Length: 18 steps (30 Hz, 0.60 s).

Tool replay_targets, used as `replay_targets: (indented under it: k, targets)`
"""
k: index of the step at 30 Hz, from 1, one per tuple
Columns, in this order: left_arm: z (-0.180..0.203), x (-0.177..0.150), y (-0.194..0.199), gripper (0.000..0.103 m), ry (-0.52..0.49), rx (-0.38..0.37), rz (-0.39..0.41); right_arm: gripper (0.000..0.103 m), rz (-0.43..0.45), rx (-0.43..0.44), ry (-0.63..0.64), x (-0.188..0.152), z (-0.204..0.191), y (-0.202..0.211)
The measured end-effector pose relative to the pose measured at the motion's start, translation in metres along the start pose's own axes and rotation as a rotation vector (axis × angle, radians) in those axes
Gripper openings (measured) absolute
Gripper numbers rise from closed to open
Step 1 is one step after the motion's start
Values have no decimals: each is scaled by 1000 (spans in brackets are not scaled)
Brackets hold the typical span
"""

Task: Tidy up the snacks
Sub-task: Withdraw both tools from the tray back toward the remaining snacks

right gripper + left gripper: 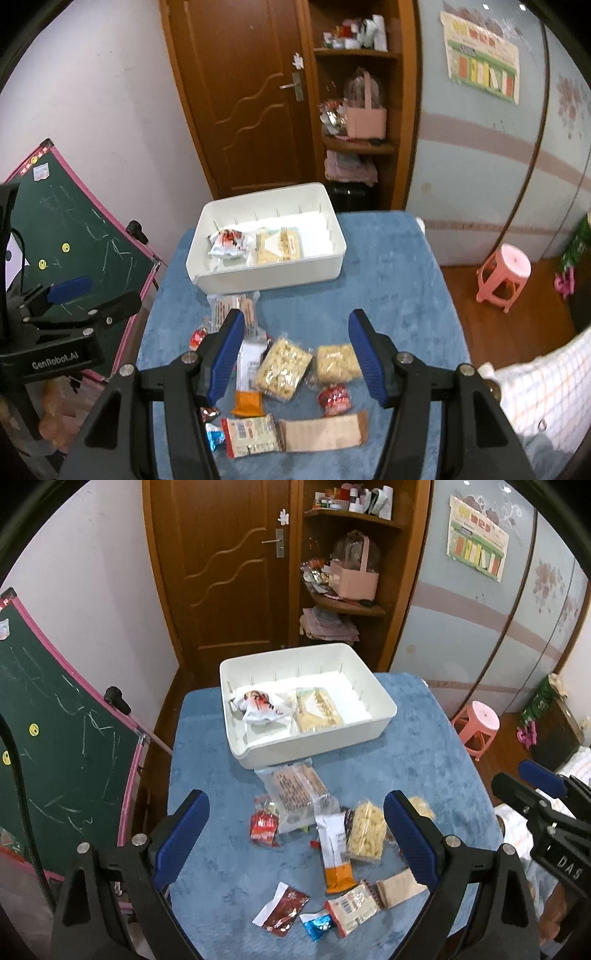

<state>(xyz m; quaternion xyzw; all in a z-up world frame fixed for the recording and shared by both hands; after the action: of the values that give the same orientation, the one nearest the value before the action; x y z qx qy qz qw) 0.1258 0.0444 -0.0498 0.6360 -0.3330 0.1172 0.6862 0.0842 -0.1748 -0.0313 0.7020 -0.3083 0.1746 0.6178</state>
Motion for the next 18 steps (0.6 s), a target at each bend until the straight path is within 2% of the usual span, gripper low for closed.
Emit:
replay_targets:
  k: [3,12,14,18]
  targets:
    - [-3,-13,-4,95,-16,-14,-7,59,-17,3,-16,-11,3,-3]
    - [-16,-64,-44,95,-45,-9,-136,59,-114,-2,-22,-57,9,-29]
    - [-18,-78,-54,95,-58,7,-164,59,-130,10,0,-70,7,-38]
    - [-16,-111,-77,95,-99,47,-235,59,-148,16,130,-110,-5,-57]
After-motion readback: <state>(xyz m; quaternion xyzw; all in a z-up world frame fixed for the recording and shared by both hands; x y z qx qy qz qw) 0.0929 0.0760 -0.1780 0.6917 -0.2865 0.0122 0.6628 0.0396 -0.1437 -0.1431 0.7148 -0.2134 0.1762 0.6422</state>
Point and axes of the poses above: each gripper's, at about its wrist camera, not at the fingertips, and y roughly against the way its jaws point, z to its right, x to its top, the point moved 1 cm from there along -y, roughly the way its jaws point, and after that the axes turned 7 degrees about -y, right-handed, at the moved point
